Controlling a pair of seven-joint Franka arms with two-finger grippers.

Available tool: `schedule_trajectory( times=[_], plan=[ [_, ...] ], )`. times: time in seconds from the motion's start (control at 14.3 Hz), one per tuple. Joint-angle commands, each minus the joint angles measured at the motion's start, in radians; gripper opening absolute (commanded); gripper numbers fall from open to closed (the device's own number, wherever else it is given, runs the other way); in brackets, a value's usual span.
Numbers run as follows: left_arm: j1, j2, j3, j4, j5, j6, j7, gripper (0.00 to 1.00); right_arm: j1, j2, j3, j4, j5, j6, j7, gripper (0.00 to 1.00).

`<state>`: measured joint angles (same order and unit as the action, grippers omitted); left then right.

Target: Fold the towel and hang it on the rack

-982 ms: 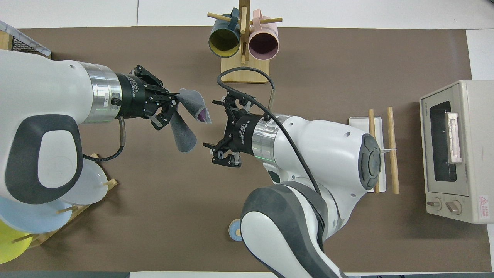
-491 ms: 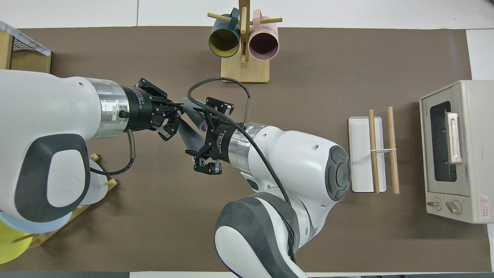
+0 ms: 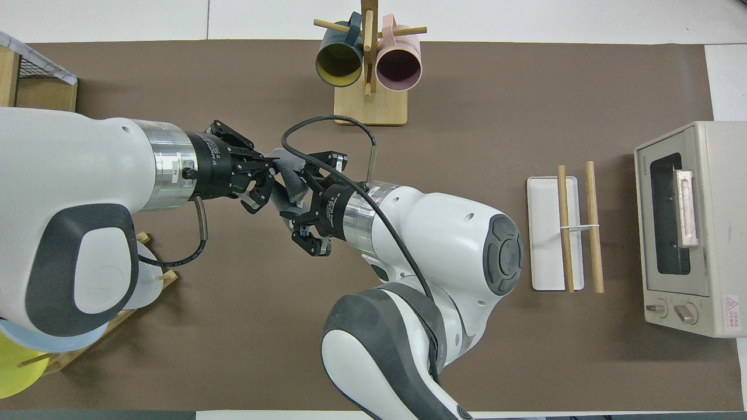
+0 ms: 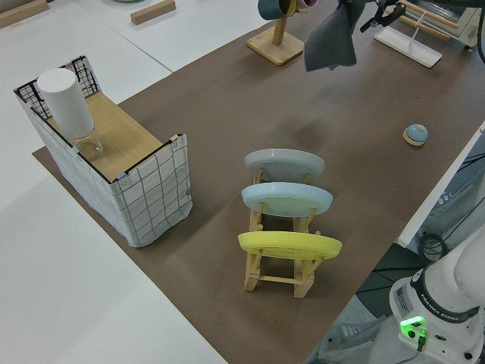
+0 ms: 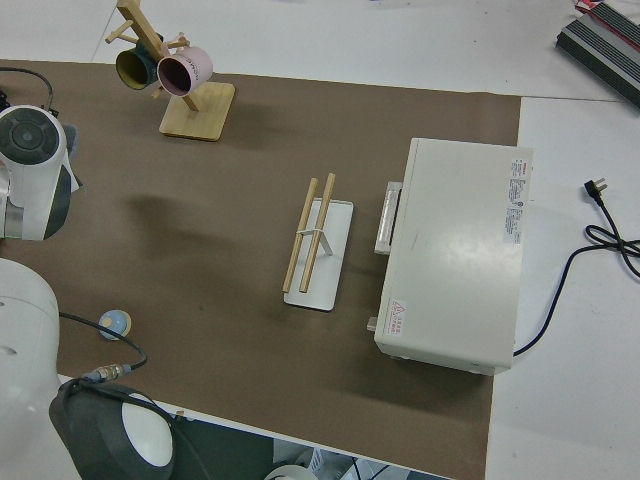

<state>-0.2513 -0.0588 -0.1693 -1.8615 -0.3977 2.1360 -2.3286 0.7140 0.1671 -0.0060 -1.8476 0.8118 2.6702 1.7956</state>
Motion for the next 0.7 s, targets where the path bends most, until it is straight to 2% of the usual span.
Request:
schedule_trajectory(
  times=[0.0, 0.21, 0.49, 0.56, 0.63],
  plan=[
    [-0.014, -0.033, 0.013, -0.035, -0.016, 0.012, -0.017, 0.00, -0.019, 0.012, 0.003, 0.037, 0.023, -0.012, -0.035, 0.00],
    [-0.014, -0.035, 0.013, -0.036, -0.016, 0.007, -0.021, 0.00, -0.034, 0.012, 0.003, 0.039, 0.021, -0.041, -0.053, 0.00],
    [-0.014, -0.039, 0.013, -0.045, -0.015, 0.004, -0.006, 0.00, -0.033, 0.011, 0.001, 0.036, 0.017, -0.062, -0.178, 0.00],
    [-0.017, -0.041, 0.013, -0.054, -0.013, 0.010, 0.001, 0.15, -0.033, 0.011, 0.000, 0.034, 0.012, -0.093, -0.262, 0.00],
    [-0.017, -0.047, 0.011, -0.065, -0.007, 0.016, 0.012, 0.98, -0.037, 0.008, -0.003, 0.036, 0.009, -0.134, -0.360, 0.00]
  ],
)
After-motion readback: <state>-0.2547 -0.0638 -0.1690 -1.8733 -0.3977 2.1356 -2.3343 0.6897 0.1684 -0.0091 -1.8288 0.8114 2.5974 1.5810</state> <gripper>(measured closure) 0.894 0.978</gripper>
